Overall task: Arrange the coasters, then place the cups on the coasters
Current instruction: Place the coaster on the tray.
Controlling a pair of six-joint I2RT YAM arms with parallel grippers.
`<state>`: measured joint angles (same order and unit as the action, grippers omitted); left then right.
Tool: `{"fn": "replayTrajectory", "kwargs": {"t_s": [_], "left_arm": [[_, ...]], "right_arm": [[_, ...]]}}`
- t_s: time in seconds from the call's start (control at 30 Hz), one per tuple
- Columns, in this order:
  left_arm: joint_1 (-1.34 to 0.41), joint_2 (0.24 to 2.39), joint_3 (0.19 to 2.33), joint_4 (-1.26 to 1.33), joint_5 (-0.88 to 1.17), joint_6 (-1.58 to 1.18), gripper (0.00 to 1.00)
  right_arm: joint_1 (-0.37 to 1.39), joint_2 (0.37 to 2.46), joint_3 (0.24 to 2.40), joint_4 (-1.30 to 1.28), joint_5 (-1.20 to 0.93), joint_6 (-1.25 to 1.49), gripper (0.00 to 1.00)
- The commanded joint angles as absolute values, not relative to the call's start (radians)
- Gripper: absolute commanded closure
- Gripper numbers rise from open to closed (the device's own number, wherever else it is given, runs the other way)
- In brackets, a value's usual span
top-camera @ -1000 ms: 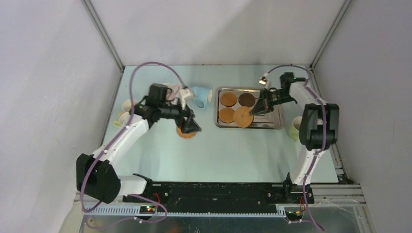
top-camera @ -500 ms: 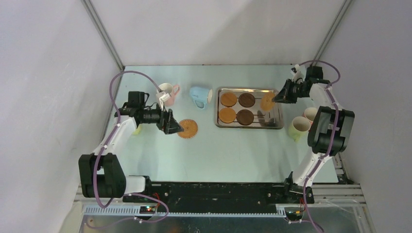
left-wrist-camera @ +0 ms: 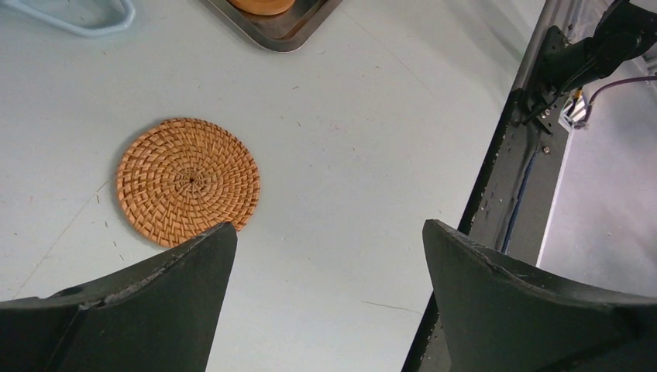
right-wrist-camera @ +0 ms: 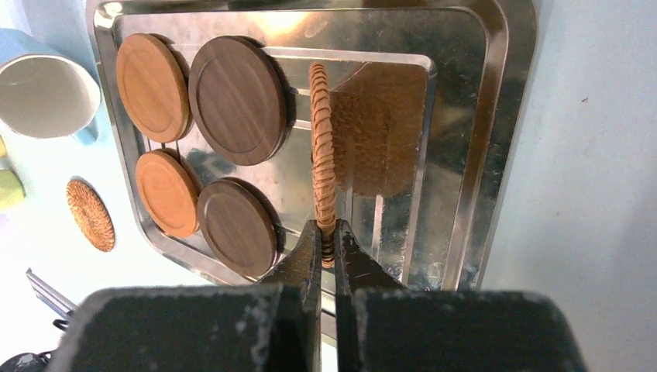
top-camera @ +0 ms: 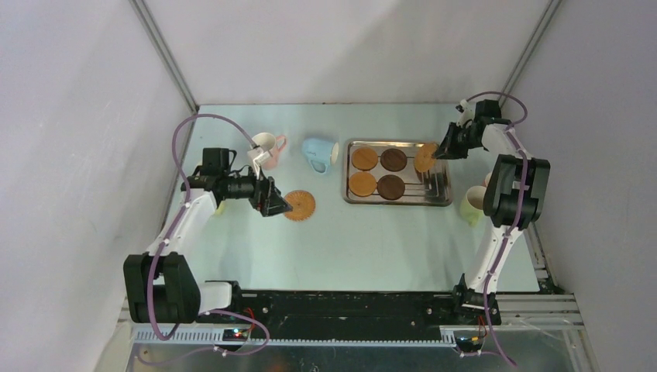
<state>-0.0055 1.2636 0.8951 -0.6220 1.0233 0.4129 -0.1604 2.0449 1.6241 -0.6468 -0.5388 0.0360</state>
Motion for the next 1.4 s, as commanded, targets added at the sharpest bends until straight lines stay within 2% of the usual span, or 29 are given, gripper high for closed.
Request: {"fn": "replayTrajectory", "kwargs": {"t_s": [0.0,0.27,0.33,0.37,0.53,0.63,0.7,1.0,1.23,1.37], "left_arm": [[-0.003,1.252,0.895,-0.601,1.027,0.445,0.02],[-0.003,1.247,0.899,-0.613,1.023,0.456,0.02],[0.01,1.24,0.899,-0.616,1.024,0.457,0.02],[0.021,1.239,0.898,-0.616,1.025,0.458,0.02],[0.023,1.239,0.899,-0.626,1.035,0.467,0.02],[0.025,1.236,0.899,-0.633,1.043,0.474,0.02],[0.025,1.234,0.899,-0.637,1.048,0.479,0.02],[0.025,1.229,0.895,-0.613,1.034,0.443,0.02],[0.025,1.216,0.854,-0.417,0.813,0.273,0.02],[-0.005,1.292,0.87,-0.378,0.756,0.21,0.02]], "right_arm": [[-0.16,2.065,1.655,-0.616,-0.503,0.043,1.0],[-0.168,2.072,1.626,-0.583,-0.452,0.075,0.98],[-0.179,2.065,1.62,-0.576,-0.438,0.088,0.91],[-0.186,2.063,1.616,-0.574,-0.432,0.092,0.84],[-0.202,2.051,1.603,-0.57,-0.348,0.098,0.66],[-0.205,2.047,1.604,-0.574,-0.329,0.092,0.45],[-0.201,2.035,1.605,-0.578,-0.295,0.085,0.38],[-0.19,1.907,1.538,-0.531,-0.28,0.079,0.36],[-0.145,1.636,1.533,-0.616,-0.472,0.031,0.35],[-0.022,1.507,1.528,-0.694,-0.526,-0.082,0.29]]}}
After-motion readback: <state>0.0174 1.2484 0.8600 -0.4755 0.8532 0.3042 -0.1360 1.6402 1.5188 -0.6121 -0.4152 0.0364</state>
